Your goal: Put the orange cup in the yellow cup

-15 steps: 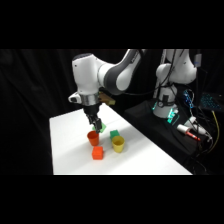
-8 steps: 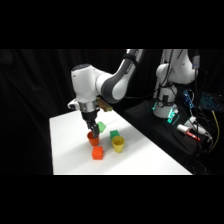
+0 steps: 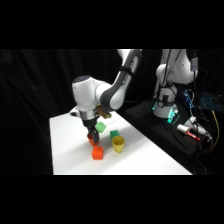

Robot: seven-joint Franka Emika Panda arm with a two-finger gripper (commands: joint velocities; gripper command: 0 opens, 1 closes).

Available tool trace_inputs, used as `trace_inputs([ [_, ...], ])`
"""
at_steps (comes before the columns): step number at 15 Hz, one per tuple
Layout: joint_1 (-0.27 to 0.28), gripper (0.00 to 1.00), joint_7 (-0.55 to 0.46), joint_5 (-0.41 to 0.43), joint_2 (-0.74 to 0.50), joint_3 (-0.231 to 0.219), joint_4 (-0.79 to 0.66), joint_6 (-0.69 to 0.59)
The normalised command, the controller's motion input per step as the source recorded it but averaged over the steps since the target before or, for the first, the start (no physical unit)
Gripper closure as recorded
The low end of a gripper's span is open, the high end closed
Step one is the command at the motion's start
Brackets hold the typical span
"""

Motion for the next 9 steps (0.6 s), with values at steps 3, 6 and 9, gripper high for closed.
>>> trace_inputs([
  [3, -0.077, 0.0, -0.04, 0.129, 0.14, 0.079, 0.13, 0.12],
  [6, -0.06, 0.0, -0.03, 0.105, 0.13, 0.078, 0.13, 0.11],
  [9, -0.051, 0.07, -0.02, 0.085, 0.11, 0.066, 0.12, 0.11],
])
